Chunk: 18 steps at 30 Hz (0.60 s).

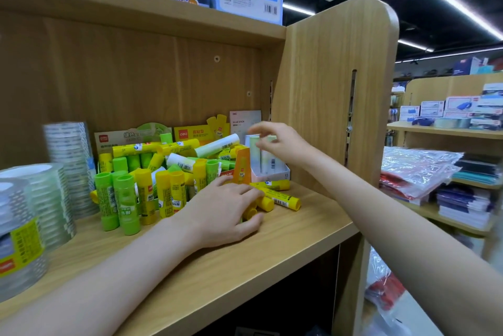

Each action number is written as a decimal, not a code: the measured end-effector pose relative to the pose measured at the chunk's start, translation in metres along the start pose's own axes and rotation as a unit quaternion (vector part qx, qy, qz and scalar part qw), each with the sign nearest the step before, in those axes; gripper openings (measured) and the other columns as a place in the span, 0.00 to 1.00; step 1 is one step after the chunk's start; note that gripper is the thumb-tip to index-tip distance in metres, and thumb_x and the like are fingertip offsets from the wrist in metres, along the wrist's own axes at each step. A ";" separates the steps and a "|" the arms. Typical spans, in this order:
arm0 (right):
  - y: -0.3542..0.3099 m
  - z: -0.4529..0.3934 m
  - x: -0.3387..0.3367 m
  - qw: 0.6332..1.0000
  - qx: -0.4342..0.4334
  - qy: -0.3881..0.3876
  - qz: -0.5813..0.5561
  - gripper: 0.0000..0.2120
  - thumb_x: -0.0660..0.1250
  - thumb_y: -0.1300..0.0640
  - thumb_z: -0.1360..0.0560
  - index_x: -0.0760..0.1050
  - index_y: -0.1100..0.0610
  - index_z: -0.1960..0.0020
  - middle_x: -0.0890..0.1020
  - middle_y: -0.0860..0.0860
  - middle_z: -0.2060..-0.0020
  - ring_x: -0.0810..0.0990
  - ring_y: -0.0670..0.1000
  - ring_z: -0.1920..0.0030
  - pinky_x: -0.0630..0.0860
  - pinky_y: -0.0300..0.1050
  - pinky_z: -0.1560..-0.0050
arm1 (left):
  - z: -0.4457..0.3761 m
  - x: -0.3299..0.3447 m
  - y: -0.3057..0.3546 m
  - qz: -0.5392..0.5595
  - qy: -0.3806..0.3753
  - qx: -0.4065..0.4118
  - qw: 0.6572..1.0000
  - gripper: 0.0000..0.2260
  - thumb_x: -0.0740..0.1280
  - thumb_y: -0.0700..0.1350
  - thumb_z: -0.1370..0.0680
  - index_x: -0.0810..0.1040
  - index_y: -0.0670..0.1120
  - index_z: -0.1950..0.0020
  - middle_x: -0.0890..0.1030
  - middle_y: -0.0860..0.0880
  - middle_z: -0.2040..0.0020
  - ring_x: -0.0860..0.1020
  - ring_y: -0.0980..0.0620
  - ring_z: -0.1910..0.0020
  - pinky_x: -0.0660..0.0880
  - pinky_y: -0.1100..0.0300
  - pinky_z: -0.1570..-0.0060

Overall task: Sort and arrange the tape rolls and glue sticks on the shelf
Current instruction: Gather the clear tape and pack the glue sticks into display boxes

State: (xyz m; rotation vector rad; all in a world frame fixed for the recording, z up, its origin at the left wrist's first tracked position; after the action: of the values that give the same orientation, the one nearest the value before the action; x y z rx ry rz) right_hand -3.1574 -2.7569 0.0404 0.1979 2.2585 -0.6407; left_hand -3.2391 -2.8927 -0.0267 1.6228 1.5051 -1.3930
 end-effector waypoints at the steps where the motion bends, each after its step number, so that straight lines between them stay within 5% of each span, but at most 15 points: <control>1: -0.004 -0.011 0.005 1.000 -0.004 -0.009 -0.011 0.15 0.62 0.62 0.22 0.73 0.56 0.36 0.77 0.49 0.39 0.73 0.44 0.42 0.67 0.36 0.44 | 0.001 -0.001 -0.002 0.007 -0.008 0.007 1.000 0.36 0.37 0.64 0.30 0.64 0.53 0.29 0.70 0.55 0.31 0.66 0.56 0.32 0.49 0.61 0.30; 4: -0.010 -0.036 0.024 0.997 0.005 -0.067 -0.045 0.17 0.61 0.62 0.22 0.70 0.58 0.33 0.74 0.53 0.36 0.72 0.49 0.36 0.68 0.39 0.39 | 0.002 0.002 -0.007 0.015 -0.021 0.016 1.000 0.35 0.38 0.65 0.30 0.61 0.54 0.27 0.66 0.55 0.29 0.64 0.56 0.31 0.52 0.61 0.31; 7: -0.011 -0.047 0.037 0.995 0.028 -0.084 -0.035 0.14 0.62 0.61 0.22 0.74 0.60 0.38 0.78 0.56 0.43 0.77 0.51 0.44 0.73 0.43 0.45 | 0.001 0.006 -0.009 0.012 -0.020 0.013 1.000 0.35 0.38 0.65 0.29 0.61 0.54 0.27 0.66 0.54 0.28 0.64 0.55 0.31 0.54 0.61 0.32; 10: -0.013 -0.047 0.028 0.981 0.059 -0.004 -0.185 0.11 0.66 0.64 0.25 0.76 0.64 0.44 0.78 0.54 0.56 0.76 0.50 0.57 0.73 0.42 0.56 | 0.000 0.008 -0.010 0.009 -0.016 0.013 1.000 0.35 0.38 0.65 0.30 0.61 0.53 0.27 0.67 0.53 0.29 0.64 0.54 0.31 0.55 0.60 0.33; 13: -0.007 -0.040 0.002 0.932 0.083 0.100 -0.339 0.09 0.65 0.65 0.25 0.73 0.61 0.44 0.76 0.53 0.58 0.78 0.52 0.59 0.79 0.46 0.56 | 0.000 0.008 -0.010 0.009 -0.010 0.013 1.000 0.36 0.37 0.64 0.30 0.61 0.53 0.27 0.68 0.53 0.29 0.65 0.53 0.32 0.56 0.59 0.33; 18: 0.003 -0.024 -0.029 0.961 0.069 0.200 -0.180 0.07 0.66 0.62 0.26 0.71 0.59 0.49 0.76 0.51 0.57 0.79 0.49 0.61 0.81 0.42 0.63 | 0.000 0.006 -0.008 0.040 -0.016 0.016 0.999 0.38 0.37 0.65 0.32 0.61 0.51 0.27 0.67 0.51 0.29 0.65 0.53 0.32 0.61 0.61 0.33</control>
State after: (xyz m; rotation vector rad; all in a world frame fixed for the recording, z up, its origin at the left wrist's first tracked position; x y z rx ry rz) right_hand -3.1516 -2.7409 0.0742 -0.0231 2.6687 -1.0271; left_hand -3.2471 -2.8882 -0.0303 1.6534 1.3900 -1.3994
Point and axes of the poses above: each hand's wrist, its own z-axis away from the middle knuckle, its own x-axis out of the palm, y = z × x, the point moved 4 cm from there along -z, towards the middle knuckle
